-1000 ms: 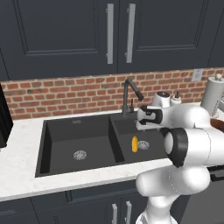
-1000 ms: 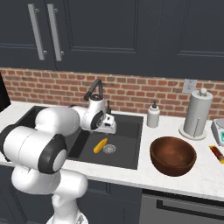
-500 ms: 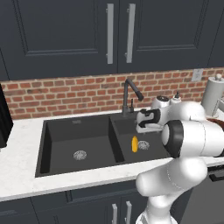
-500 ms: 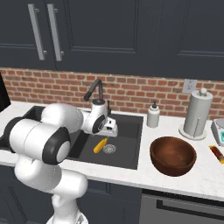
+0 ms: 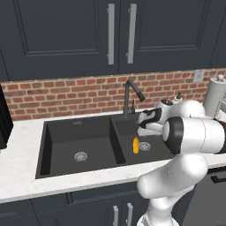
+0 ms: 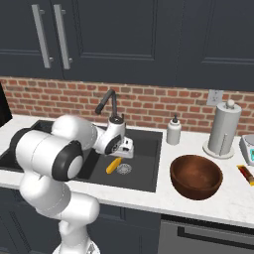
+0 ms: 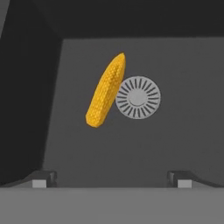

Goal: Pick the corn from the sink and place it in the bowl. Then pick the bowl and place it in the microwave. Then close the microwave door and press the start button.

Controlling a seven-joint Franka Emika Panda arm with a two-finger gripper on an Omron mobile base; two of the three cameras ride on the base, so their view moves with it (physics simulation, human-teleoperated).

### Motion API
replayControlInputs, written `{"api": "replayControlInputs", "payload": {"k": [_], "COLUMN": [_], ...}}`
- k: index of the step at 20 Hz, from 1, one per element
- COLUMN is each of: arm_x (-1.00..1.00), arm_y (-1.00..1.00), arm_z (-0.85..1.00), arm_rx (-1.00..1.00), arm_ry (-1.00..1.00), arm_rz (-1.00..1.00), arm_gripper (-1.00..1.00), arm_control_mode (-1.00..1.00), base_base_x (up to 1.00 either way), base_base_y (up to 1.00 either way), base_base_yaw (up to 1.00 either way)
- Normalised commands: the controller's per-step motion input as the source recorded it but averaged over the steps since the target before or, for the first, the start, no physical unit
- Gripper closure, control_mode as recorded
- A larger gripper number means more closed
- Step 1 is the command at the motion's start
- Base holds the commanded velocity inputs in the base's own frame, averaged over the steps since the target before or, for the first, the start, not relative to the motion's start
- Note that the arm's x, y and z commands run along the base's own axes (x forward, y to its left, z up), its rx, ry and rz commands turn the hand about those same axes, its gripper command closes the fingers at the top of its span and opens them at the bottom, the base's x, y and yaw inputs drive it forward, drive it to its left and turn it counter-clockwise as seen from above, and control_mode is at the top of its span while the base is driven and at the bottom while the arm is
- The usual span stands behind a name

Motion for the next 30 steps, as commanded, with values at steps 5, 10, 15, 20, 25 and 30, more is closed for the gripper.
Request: {"api": "replayControlInputs", "payload": {"k": [5, 10, 15, 20, 25, 30], "arm_x": [0.18, 0.28, 0.30, 0.24, 0.21, 0.22], "arm_y": [0.00, 0.01, 0.00, 0.00, 0.00, 0.06], "arm_z": [-0.10, -0.10, -0.21, -0.31, -0.32, -0.22], "arm_rx": [0.12, 0.03, 0.01, 0.01, 0.01, 0.00], "arm_ry": [0.05, 0.08, 0.10, 0.07, 0.02, 0.00], "arm_rz": [0.02, 0.00, 0.00, 0.00, 0.00, 0.00], "arm_gripper": [-1.00, -1.00, -1.00, -1.00, -1.00, -1.00], "arm_control_mode": [-1.00, -1.00, -1.00, -1.00, -1.00, -1.00], "base_base_x": [0.00, 0.00, 0.00, 0.00, 0.00, 0.00], "base_base_y": [0.00, 0.00, 0.00, 0.00, 0.00, 0.00], "base_base_yaw": [0.00, 0.00, 0.00, 0.00, 0.00, 0.00]}}
